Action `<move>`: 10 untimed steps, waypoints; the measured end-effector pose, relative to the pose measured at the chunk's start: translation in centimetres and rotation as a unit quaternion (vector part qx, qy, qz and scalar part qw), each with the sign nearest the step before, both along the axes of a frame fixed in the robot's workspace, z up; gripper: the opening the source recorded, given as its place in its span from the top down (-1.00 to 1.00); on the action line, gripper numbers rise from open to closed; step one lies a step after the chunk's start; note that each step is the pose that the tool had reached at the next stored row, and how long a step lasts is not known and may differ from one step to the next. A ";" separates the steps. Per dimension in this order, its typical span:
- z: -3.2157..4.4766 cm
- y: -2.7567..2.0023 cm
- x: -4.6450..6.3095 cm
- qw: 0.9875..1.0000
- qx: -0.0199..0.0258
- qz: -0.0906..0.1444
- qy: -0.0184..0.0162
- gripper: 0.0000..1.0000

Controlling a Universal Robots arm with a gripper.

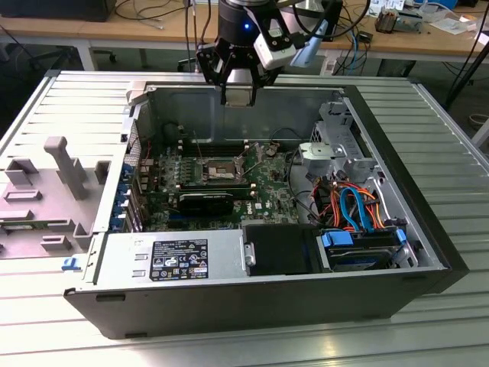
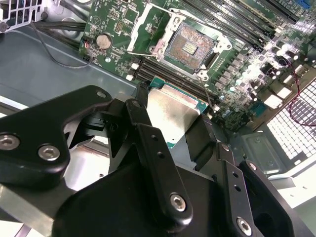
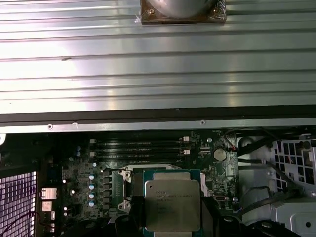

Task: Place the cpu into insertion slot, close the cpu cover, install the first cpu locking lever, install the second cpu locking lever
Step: 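Place the cpu into insertion slot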

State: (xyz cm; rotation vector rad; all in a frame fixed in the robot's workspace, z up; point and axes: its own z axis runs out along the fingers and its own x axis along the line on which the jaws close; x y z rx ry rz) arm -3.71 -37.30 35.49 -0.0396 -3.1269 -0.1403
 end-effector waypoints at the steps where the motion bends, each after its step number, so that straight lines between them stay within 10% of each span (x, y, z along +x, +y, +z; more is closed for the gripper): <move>1: -0.01 -0.01 0.0 1.000 0.000 0.000 0.000 -0.09; 10: -0.17 -0.18 0.0 1.000 0.000 0.000 0.000 -0.09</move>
